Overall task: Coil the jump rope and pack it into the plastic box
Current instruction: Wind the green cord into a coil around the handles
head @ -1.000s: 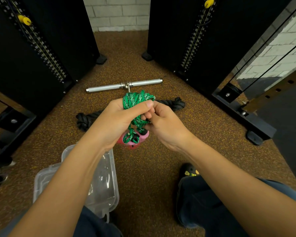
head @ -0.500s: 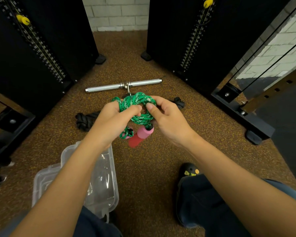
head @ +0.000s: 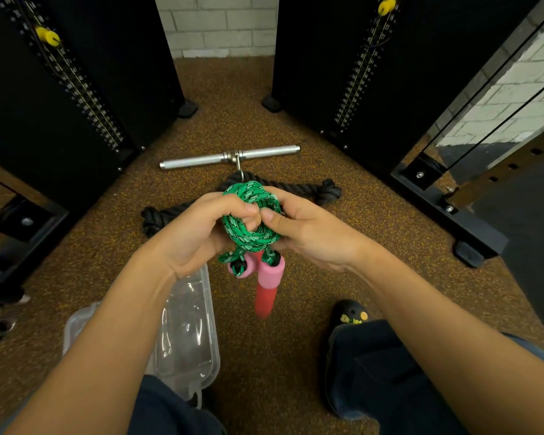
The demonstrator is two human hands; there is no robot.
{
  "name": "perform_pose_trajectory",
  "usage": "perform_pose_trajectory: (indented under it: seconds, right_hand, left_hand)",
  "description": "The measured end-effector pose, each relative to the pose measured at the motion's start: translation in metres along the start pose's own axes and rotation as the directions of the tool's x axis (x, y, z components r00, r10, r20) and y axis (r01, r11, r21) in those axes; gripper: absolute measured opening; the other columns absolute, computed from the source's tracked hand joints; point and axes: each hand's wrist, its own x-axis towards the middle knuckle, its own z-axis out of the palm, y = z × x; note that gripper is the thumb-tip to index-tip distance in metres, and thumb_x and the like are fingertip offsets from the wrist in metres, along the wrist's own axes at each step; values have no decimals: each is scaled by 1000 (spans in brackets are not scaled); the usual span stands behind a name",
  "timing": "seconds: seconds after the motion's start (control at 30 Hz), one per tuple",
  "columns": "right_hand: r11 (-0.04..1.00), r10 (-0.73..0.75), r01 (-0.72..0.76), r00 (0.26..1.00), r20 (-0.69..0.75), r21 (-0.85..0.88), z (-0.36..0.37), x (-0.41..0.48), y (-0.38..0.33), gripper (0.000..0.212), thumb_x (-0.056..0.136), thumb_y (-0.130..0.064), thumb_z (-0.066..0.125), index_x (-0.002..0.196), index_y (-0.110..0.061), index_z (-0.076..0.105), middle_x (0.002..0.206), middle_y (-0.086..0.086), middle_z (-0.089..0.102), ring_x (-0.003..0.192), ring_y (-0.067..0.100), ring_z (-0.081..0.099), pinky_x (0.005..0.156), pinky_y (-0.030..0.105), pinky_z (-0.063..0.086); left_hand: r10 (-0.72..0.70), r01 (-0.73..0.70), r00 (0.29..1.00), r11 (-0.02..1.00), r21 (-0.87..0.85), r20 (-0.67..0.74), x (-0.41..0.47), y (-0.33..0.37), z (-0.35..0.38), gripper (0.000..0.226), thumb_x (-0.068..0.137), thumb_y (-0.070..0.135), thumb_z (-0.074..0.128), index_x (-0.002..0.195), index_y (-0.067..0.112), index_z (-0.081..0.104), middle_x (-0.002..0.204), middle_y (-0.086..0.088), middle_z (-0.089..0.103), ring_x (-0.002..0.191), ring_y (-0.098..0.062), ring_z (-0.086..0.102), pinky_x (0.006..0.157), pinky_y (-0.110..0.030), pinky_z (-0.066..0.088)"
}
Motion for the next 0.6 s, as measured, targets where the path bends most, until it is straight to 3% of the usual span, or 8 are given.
perform_pose_trajectory:
  seconds: [0.07,0.13,0.2,0.3,0.4,0.47,0.6]
  right_hand:
    - [970,-58,35,994,-91,-239,1,0,-1,37,97,-13,40,134,-10,39,126,10,53,122,25,50,106,45,41]
    - [869,-140,63,983,-122,-491,0,1,-1,34,97,-16,42,130,-11,44,123,11,53,117,21,50,102,35,41]
    - [786,-179,52,973,-146,-616,0,1,-2,32,97,-18,42,128,-10,45,116,6,50,112,17,48,93,21,36]
    - [757,-206,36,961,-186,-652,1,-1,-1,27,96,-16,42,122,-9,45,106,0,41,99,10,42,76,11,30]
    - [779,-204,44,961,-186,-625,2,-2,1,18,95,-16,44,114,-15,43,101,-3,42,89,7,43,72,12,34]
    - [808,-187,51,967,-174,-587,2,-2,1,17,94,-17,48,106,-21,38,95,-3,51,77,5,51,63,17,42]
    - [831,-183,46,964,-192,-555,4,-3,4,29,86,-20,61,99,-19,35,79,-10,55,65,6,58,52,13,43]
  left_hand:
    - [-16,21,999,991,131,-39,0,-1,-3,19,70,20,52,52,20,57,60,6,57,64,-7,56,70,-24,46]
    - [-27,49,994,978,203,-107,2,-3,-5,11,69,23,56,63,19,65,69,6,66,76,-8,61,81,-30,44]
    - [-37,81,979,974,212,-200,5,-8,-4,10,75,21,59,78,21,68,84,4,68,86,-10,62,87,-33,43]
    - [52,102,932,911,400,-357,12,-15,-1,12,83,22,56,93,21,63,106,1,48,101,-11,53,90,-29,42]
    - [153,78,912,846,527,-381,15,-16,4,16,87,19,49,102,16,54,111,2,40,90,2,48,66,-11,44]
    - [183,66,910,822,566,-372,16,-17,7,17,90,16,44,105,21,48,116,4,35,87,6,43,59,-4,38]
    - [185,40,929,812,582,-322,19,-24,10,22,91,13,39,108,27,40,130,9,23,102,8,34,71,-2,29]
